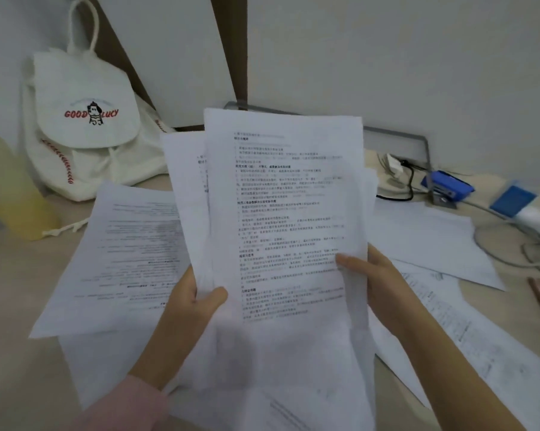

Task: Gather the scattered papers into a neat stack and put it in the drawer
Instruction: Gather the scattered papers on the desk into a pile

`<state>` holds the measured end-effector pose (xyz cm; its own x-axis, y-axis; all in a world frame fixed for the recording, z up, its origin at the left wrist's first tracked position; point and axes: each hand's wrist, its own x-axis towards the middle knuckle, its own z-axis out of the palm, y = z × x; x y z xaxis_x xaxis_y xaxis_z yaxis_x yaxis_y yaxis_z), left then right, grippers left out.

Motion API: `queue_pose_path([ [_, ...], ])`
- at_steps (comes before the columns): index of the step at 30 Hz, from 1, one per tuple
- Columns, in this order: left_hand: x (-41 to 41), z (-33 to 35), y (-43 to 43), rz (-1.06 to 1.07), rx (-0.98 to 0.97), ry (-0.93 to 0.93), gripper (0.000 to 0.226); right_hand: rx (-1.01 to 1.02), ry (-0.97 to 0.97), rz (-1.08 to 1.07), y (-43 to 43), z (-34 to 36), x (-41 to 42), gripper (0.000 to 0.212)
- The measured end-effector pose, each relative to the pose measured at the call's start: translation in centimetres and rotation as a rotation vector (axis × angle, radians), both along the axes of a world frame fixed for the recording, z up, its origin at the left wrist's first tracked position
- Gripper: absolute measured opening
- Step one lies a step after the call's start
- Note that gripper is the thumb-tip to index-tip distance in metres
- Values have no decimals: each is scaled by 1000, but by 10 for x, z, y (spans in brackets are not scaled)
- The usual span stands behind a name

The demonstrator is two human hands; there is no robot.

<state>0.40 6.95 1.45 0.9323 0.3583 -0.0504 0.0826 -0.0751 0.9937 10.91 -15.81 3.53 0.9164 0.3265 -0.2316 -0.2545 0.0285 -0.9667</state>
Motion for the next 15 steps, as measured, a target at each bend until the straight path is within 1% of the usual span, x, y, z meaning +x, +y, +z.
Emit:
queue_pose_path([
  [2, 4, 12, -6, -4, 1, -48, 31, 33, -99, -41, -7, 16, -3, 30],
  [7, 15, 46, -24, 82, -15, -189, 36, 90, -283, -32, -25, 49, -6, 30],
  [11, 18, 55, -41, 112, -19, -272, 37, 27, -325, 31, -39, 49, -7, 35],
  [15, 19, 51, -63, 125, 3, -276, 43, 5, -297, 74, -47, 36, -3, 37],
])
